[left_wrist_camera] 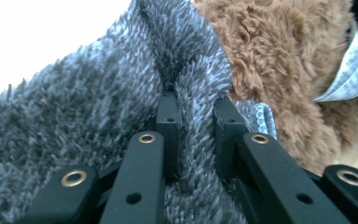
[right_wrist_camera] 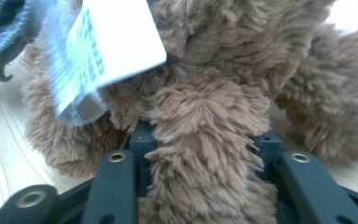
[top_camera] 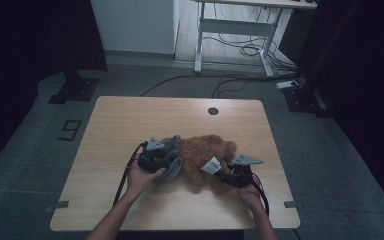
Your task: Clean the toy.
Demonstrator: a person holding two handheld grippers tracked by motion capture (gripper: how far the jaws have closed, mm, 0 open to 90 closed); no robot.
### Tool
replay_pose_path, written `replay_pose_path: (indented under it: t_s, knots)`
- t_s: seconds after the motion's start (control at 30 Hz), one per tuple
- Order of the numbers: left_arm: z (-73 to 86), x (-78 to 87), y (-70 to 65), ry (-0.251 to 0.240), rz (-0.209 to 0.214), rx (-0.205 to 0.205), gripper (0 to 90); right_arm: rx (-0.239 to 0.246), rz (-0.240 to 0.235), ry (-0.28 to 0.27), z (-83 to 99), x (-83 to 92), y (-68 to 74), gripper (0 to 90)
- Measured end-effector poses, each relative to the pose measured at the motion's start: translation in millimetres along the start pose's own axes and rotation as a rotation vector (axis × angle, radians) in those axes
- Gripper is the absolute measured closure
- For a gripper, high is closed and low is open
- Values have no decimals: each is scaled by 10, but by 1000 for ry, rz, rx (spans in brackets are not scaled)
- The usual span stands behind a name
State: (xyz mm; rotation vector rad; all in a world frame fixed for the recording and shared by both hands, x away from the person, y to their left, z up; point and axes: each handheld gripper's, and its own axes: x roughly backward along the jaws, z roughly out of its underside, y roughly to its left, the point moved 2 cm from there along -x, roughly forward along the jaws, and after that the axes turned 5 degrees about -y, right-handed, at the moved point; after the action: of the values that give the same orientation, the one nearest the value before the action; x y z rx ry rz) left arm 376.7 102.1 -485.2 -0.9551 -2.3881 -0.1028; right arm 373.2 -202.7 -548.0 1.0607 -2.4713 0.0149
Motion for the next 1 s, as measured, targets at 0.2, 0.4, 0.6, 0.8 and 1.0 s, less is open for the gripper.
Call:
replay_pose_path:
  t_s: [0.2, 0.4, 0.6, 0.8, 1.0]
  knots:
    - [-58, 111, -122, -8, 44, 21, 757, 15, -3, 36, 60, 38, -2, 613]
    - [-389, 53, -456, -52, 76, -49, 752, 26, 0, 28, 101, 61, -12, 619]
    - [-655, -553, -914, 19, 128, -106, 750, 28, 0, 18, 118, 67, -9, 619]
    - [-624, -738, -843, 38, 127, -65, 754, 42, 13, 32, 145, 76, -20, 632]
    - [-593, -458, -500, 33, 11, -63, 761, 34, 0, 37, 142, 82, -25, 637]
